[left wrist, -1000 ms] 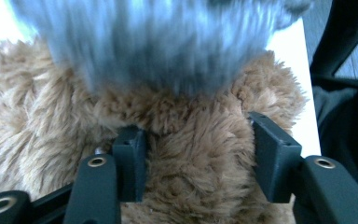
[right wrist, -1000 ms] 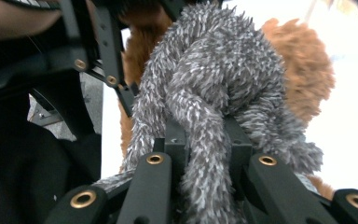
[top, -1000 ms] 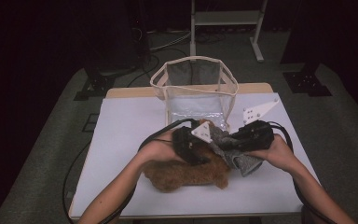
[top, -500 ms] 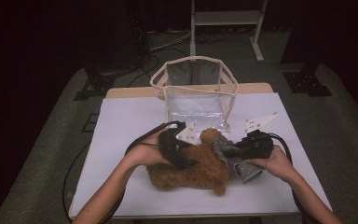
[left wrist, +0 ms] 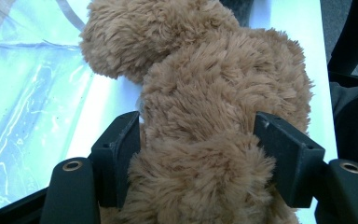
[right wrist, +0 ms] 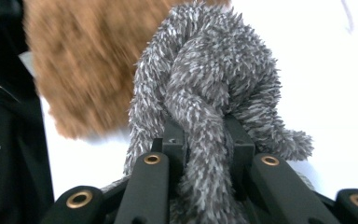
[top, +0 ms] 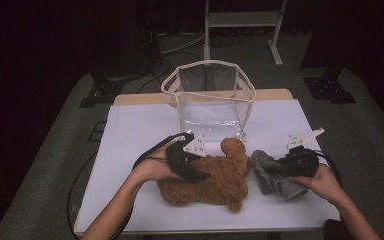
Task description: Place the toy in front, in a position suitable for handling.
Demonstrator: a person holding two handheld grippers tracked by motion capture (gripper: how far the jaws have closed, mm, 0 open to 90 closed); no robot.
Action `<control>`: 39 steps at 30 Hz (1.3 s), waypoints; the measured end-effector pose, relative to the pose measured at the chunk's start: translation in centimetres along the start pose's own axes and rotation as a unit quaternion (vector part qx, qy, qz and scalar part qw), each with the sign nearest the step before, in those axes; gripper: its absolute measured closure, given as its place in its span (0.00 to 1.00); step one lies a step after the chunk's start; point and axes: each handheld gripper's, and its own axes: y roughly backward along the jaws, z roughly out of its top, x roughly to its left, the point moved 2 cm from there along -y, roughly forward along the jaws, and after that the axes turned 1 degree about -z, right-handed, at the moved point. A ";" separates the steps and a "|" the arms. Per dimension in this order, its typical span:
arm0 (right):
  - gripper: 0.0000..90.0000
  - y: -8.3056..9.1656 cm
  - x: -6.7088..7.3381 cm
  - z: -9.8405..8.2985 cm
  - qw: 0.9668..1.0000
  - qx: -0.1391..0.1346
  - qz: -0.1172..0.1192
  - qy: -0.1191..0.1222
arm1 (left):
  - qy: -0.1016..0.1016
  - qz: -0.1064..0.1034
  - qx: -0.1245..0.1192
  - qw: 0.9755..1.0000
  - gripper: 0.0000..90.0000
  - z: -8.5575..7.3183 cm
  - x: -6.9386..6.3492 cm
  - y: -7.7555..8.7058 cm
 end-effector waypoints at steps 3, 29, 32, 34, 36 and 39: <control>0.82 1.5 -0.9 -2.9 0.999 0.009 -0.026 -0.024 | -0.001 0.002 0.002 1.000 0.36 0.1 0.0 -0.1; 0.49 4.5 -0.9 -4.2 0.997 -0.004 -0.073 -0.029 | 0.001 0.000 -0.002 1.000 0.36 0.2 0.5 0.0; 0.46 4.5 0.0 -2.9 0.998 -0.027 -0.060 -0.011 | 0.001 -0.002 -0.002 1.000 0.36 0.2 0.6 0.0; 0.44 4.1 0.9 -1.9 0.998 -0.038 -0.044 0.004 | 0.001 -0.002 -0.002 1.000 0.36 0.2 0.6 0.0; 0.41 3.2 1.8 -1.0 0.998 -0.045 -0.028 0.024 | 0.001 -0.003 -0.003 1.000 0.36 0.1 0.6 0.0; 0.37 1.5 3.2 0.3 0.997 -0.054 -0.007 0.046 | 0.000 -0.003 -0.003 1.000 0.36 0.2 0.6 0.0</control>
